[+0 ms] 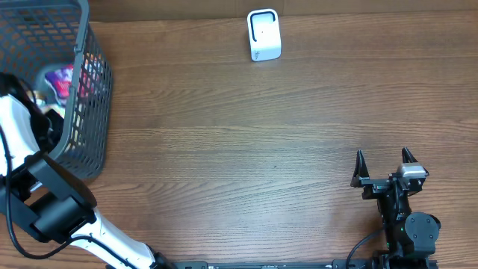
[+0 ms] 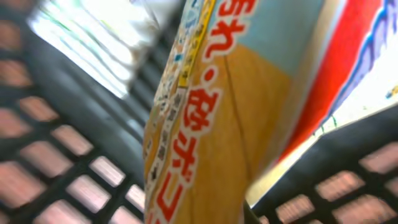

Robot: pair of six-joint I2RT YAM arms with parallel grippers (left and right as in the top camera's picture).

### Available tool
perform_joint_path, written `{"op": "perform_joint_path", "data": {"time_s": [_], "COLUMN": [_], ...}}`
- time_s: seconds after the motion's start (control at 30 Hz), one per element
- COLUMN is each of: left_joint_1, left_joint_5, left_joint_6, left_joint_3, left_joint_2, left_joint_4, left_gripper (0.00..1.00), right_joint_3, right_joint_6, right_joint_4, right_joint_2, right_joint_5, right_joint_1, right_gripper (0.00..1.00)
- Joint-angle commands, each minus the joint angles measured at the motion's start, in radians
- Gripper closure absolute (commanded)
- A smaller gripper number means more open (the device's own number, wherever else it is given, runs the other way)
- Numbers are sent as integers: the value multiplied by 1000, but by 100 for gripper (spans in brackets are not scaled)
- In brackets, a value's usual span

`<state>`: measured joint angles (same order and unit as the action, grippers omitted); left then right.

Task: Scan the item barcode
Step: 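Grasp the yellow-blue snack bag in the basket with the left gripper, then lift the snack bag out and place it on the table near the scanner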

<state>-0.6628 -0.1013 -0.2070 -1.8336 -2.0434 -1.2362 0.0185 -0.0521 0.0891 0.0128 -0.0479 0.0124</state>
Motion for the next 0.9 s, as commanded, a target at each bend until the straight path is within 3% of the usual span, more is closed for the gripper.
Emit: {"op": "perform_joint_path", "data": {"time_s": [0.0, 0.27, 0.53, 0.87], "left_joint_1": [0, 3, 3, 39], "left_joint_5": [-10, 19, 92, 691], "left_joint_6": [-3, -3, -11, -10], "left_joint_3": [-148, -342, -399, -399], "left_joint_2": [23, 103, 243, 364], "left_joint_4": [-36, -76, -25, 42], "left_gripper": [96, 96, 96, 96], "right_joint_3": [-10, -10, -10, -10], "right_joint_6": [2, 2, 2, 2], "right_joint_4": [-7, -7, -7, -7], "right_joint_2": [-10, -10, -10, -10], "right_joint_5": [2, 2, 2, 2], "right_joint_1": [-4, -4, -4, -4], "right_gripper": [0, 0, 0, 0]}}
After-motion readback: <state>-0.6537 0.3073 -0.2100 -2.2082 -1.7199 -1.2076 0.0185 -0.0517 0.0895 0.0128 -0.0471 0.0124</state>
